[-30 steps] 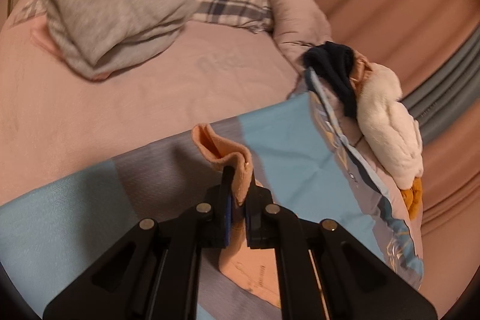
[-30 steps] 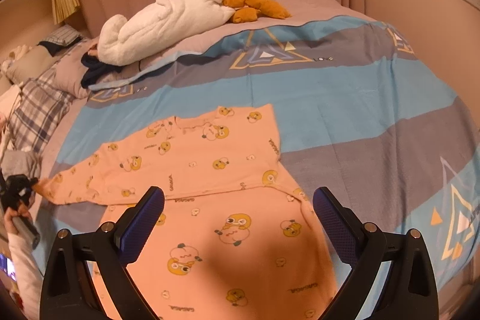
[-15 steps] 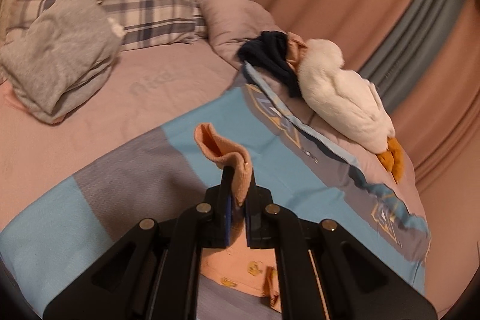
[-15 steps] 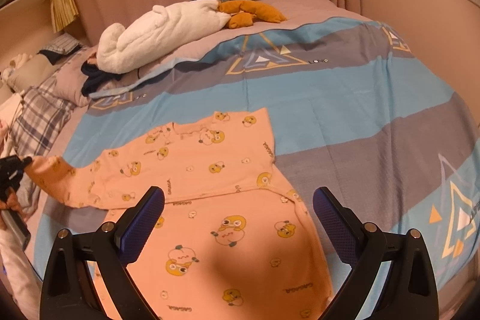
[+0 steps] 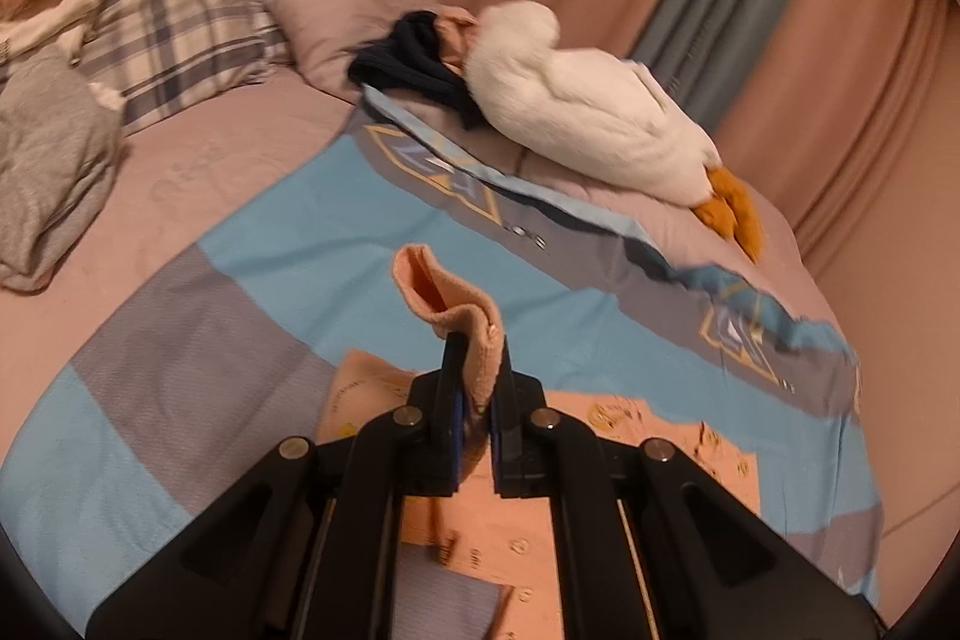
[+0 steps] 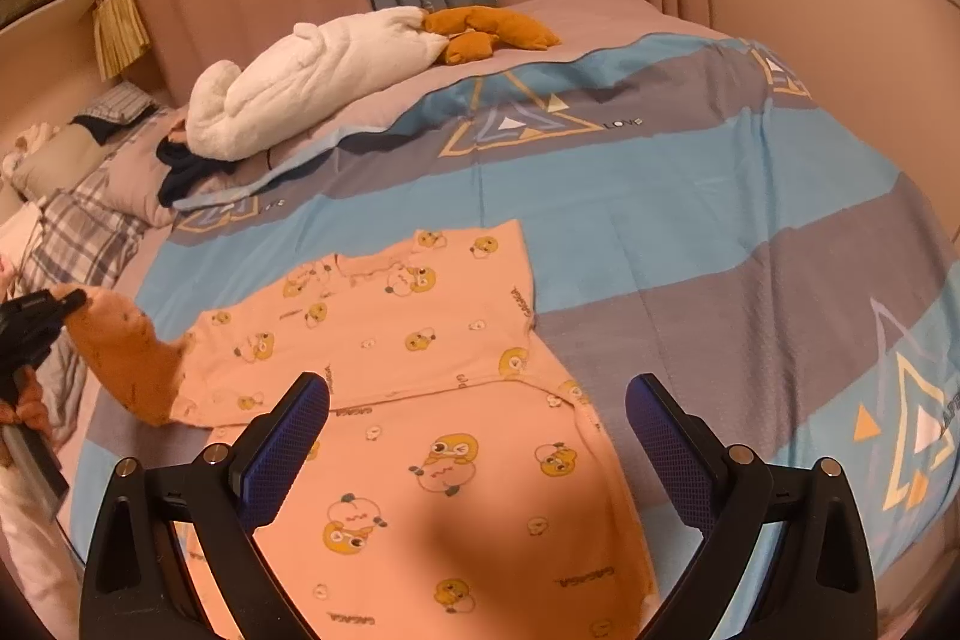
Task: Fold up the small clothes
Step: 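Lift the leg with the left tool, lay it over the body, release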
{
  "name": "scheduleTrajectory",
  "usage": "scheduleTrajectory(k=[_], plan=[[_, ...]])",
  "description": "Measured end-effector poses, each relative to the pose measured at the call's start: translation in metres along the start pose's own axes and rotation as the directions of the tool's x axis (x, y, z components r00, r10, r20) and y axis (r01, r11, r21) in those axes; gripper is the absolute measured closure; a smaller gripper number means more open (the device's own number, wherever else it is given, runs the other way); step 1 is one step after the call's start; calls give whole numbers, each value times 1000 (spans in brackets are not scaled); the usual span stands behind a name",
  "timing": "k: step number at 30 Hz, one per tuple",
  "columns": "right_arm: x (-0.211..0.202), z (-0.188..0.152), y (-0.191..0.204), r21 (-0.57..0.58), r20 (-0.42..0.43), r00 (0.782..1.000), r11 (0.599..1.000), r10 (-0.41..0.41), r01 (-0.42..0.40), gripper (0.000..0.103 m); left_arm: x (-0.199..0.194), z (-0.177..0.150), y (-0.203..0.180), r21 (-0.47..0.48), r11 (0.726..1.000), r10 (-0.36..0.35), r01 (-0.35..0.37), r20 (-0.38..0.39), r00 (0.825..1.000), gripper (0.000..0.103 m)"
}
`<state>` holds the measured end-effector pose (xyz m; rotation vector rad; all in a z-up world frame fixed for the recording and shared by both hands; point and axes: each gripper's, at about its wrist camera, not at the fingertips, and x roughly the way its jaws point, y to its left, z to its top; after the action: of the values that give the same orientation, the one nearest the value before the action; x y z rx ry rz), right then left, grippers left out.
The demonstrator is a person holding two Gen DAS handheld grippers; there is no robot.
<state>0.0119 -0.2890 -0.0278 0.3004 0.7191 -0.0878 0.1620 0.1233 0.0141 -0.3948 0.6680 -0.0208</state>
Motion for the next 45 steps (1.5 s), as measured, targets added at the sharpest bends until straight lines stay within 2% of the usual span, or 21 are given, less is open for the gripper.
scheduleTrajectory(k=[8, 17, 26, 34, 35, 40, 41, 43, 45], plan=[[-2, -2, -8, 18, 7, 1000, 1000, -11, 11, 3, 20, -25, -38, 97, 995, -30, 38, -74, 997, 97], [-1, -4, -13, 33, 1, 1000, 999, -6, 6, 3, 46, -57, -69, 187, 980, -37, 70, -177, 983, 97], [0, -8, -18, 55, -5, 1000, 999, -5, 5, 3, 75, -88, -83, 221, 972, -23, 87, -276, 961, 96], [2, -11, -19, 55, -22, 1000, 998, 4, -3, 3, 100, -112, -84, 206, 973, -22, 106, -371, 928, 95], [3, -10, -19, 56, -22, 1000, 998, 5, -3, 3, 102, -113, -84, 201, 974, -24, 108, -378, 925, 93], [3, -10, -17, 48, -28, 1000, 999, 2, -1, 3, 105, -116, -81, 158, 978, -60, 139, -422, 905, 67], [3, -10, -16, 45, -28, 1000, 999, 4, -3, 3, 102, -116, -81, 151, 977, -72, 149, -422, 904, 63], [2, -9, -14, 40, -25, 1000, 999, 11, -10, 3, 89, -110, -78, 123, 976, -117, 181, -408, 905, 45], [4, -8, -11, 38, -26, 999, 999, 18, -17, 3, 74, -102, -72, 94, 975, -151, 202, -384, 911, 37]])
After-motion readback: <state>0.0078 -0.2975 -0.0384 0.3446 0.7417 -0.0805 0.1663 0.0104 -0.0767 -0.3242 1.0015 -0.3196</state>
